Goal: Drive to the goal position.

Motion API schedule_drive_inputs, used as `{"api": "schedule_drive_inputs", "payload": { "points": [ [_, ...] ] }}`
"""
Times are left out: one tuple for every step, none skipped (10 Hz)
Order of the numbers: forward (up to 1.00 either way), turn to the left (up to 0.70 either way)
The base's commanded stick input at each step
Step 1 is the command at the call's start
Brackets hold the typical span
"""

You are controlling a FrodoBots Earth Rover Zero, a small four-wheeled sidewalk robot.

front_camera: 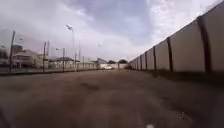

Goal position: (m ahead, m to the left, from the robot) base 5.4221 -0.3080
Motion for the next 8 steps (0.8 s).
{"api": "schedule_drive_inputs", "payload": {
  "points": [
    [1.00,0.00],
    [1.00,0.00],
    [1.00,0.00],
    [1.00,0.00],
    [1.00,0.00],
    [1.00,0.00],
    [1.00,0.00],
    [1.00,0.00]
  ]
}}
